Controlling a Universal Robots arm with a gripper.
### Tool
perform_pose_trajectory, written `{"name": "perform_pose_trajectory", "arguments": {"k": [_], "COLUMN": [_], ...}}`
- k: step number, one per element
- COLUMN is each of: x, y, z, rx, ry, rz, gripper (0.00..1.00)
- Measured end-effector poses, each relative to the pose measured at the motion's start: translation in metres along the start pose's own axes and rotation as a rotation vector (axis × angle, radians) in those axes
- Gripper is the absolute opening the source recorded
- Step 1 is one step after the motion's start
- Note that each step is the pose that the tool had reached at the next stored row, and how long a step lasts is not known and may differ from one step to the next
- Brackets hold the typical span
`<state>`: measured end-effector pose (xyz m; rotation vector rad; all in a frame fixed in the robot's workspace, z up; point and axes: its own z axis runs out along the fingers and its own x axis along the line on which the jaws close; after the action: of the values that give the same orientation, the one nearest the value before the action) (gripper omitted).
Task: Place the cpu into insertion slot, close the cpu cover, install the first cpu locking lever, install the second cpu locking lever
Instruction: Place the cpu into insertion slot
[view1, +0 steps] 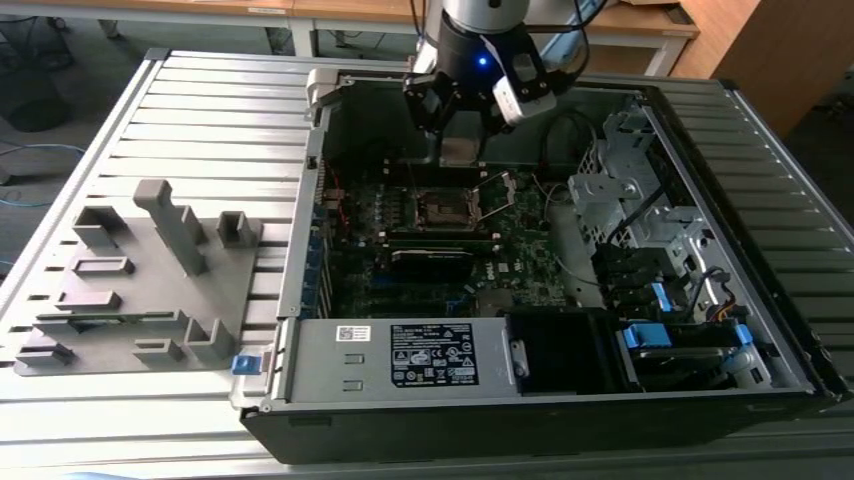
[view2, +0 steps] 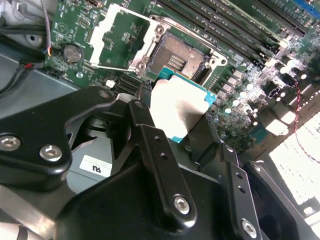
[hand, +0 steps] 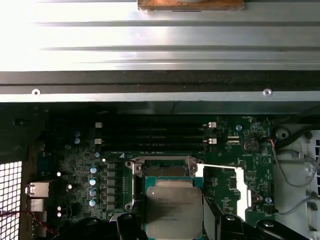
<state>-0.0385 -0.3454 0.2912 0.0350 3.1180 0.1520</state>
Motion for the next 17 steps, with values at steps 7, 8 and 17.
{"name": "perform_pose_trajectory", "arguments": {"k": [7,8,17], "x": [0.0041,0.0042,0.0071], "y": [-0.0008,-0.0009,-0.0017], "z": [0.0077,0.0078,0.0154], "rx": [0.0001,0.0004,0.0004], "ry": [0.0000,0.0002,0.0001], "rz": [0.000,0.000,0.000], "gripper": [0.54,0.54,0.54]}}
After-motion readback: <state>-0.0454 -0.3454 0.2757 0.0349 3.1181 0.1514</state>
